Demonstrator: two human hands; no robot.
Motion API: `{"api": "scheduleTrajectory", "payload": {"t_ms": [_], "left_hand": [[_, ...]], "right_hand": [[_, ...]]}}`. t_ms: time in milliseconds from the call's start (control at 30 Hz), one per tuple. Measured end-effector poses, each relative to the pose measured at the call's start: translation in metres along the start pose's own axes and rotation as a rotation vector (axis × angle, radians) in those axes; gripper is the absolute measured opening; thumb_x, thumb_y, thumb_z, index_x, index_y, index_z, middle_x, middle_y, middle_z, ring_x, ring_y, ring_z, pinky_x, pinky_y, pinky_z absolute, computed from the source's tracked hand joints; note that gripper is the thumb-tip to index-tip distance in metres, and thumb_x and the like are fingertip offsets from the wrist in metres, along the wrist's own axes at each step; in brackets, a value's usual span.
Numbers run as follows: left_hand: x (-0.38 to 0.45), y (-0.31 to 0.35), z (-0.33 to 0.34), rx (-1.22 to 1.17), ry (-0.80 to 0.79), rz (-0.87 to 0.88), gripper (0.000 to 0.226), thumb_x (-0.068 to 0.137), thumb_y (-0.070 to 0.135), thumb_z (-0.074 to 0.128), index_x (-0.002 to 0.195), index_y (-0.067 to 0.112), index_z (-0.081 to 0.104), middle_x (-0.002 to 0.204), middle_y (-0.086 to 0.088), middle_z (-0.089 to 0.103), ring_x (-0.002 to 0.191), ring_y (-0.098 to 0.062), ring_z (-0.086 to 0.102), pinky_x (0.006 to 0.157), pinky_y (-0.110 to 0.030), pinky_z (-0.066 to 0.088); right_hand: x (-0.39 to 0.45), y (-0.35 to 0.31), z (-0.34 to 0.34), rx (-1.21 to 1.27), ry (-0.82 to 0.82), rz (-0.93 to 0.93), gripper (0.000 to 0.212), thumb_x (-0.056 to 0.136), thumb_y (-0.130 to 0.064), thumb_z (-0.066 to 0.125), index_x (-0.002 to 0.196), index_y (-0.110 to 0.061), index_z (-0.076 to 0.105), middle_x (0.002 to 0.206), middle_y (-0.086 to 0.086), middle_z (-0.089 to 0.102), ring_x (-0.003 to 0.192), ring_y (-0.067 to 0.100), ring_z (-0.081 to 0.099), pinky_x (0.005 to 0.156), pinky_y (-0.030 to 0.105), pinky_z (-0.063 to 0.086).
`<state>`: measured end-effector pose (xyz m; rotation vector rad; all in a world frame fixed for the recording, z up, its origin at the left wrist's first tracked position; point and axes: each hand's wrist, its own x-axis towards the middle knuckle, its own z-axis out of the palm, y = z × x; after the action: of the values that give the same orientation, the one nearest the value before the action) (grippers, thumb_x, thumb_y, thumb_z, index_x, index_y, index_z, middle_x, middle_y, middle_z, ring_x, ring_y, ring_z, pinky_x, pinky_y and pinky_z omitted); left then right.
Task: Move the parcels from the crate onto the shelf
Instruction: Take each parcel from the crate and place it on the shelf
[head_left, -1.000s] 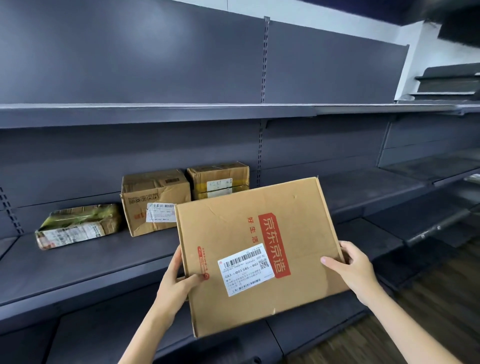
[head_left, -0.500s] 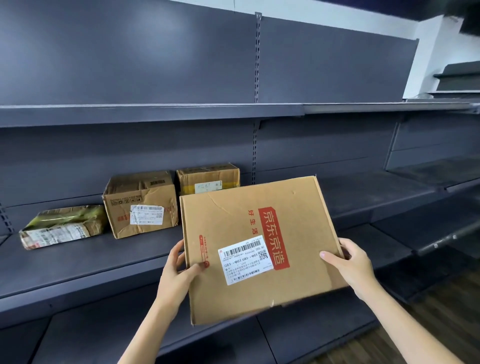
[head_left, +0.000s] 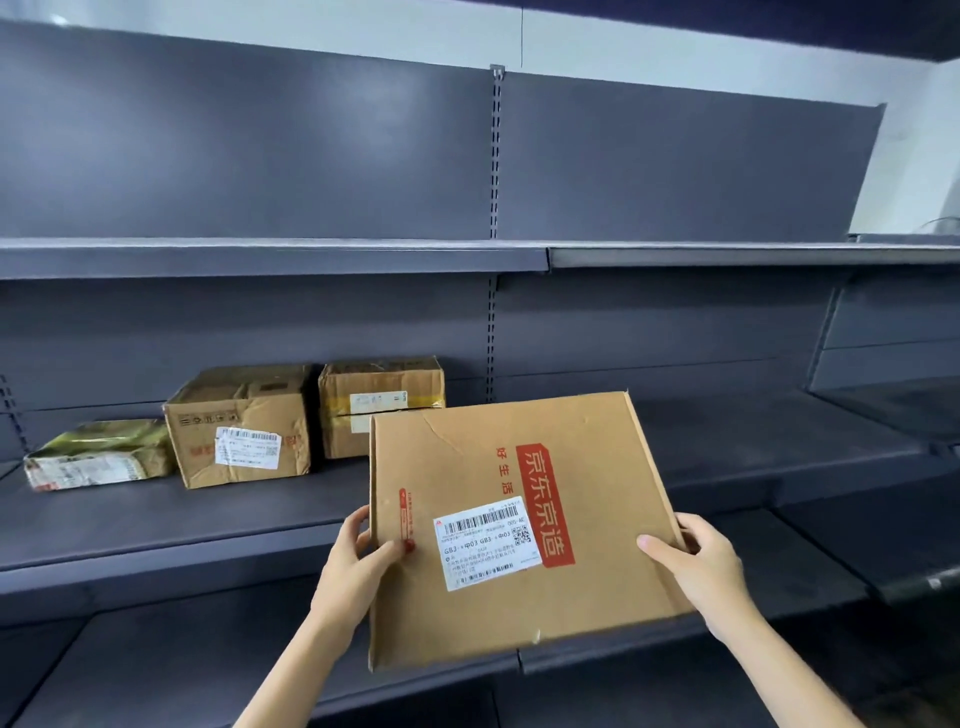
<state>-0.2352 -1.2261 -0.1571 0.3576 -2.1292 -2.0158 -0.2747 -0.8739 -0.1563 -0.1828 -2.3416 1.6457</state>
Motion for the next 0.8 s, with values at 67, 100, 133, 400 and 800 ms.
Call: {"api": "scheduleTrajectory", "payload": {"t_ms": [67,100,133,400,800], "left_hand": [[-0.002,0.0,0.008,0.028,0.007,-0.017,0.059,0.067,0.029,0.069,0.121,0.035,0.045,0.102,0.011,0.068,0.097,-0.014,0.064,0.087,-0.038,0.05],[-0.002,0.001,0.011,0.046,0.012,-0.022,0.059,0.067,0.031,0.068,0.121,0.036,0.045,0.104,0.01,0.067,0.099,-0.015,0.064,0.091,-0.041,0.049],[-0.001,0.002,0.014,0.065,0.02,-0.029,0.06,0.065,0.035,0.066,0.12,0.037,0.044,0.105,0.009,0.067,0.1,-0.016,0.063,0.094,-0.043,0.049],[0.026,0.005,0.016,0.085,0.034,-0.027,0.034,0.085,0.025,0.064,0.113,0.038,0.049,0.099,0.01,0.067,0.092,-0.012,0.062,0.068,-0.034,0.047],[0.078,0.021,0.038,-0.057,-0.131,0.002,0.04,0.085,0.005,0.059,0.117,0.027,0.048,0.099,0.007,0.063,0.09,-0.013,0.059,0.063,-0.027,0.046]], "right_hand": [[0.006,0.006,-0.003,-0.003,-0.02,0.011,0.022,0.073,-0.025,0.075,0.09,-0.029,0.061,0.087,-0.009,0.067,0.084,0.008,0.06,0.062,0.025,0.045],[0.009,0.009,-0.003,-0.006,-0.031,0.017,0.021,0.074,-0.026,0.075,0.089,-0.03,0.061,0.087,-0.01,0.067,0.084,0.008,0.06,0.062,0.025,0.045],[0.011,0.01,-0.003,-0.01,-0.043,0.023,0.019,0.075,-0.026,0.074,0.087,-0.03,0.061,0.087,-0.01,0.066,0.084,0.008,0.059,0.062,0.025,0.045],[0.033,0.006,0.011,-0.035,-0.029,0.045,0.011,0.075,-0.025,0.073,0.075,-0.025,0.062,0.078,-0.006,0.067,0.076,0.01,0.06,0.055,0.024,0.042],[0.089,-0.018,0.011,-0.147,0.046,0.055,0.015,0.076,-0.028,0.073,0.079,-0.016,0.064,0.081,-0.002,0.066,0.078,0.017,0.059,0.056,0.025,0.041]]}}
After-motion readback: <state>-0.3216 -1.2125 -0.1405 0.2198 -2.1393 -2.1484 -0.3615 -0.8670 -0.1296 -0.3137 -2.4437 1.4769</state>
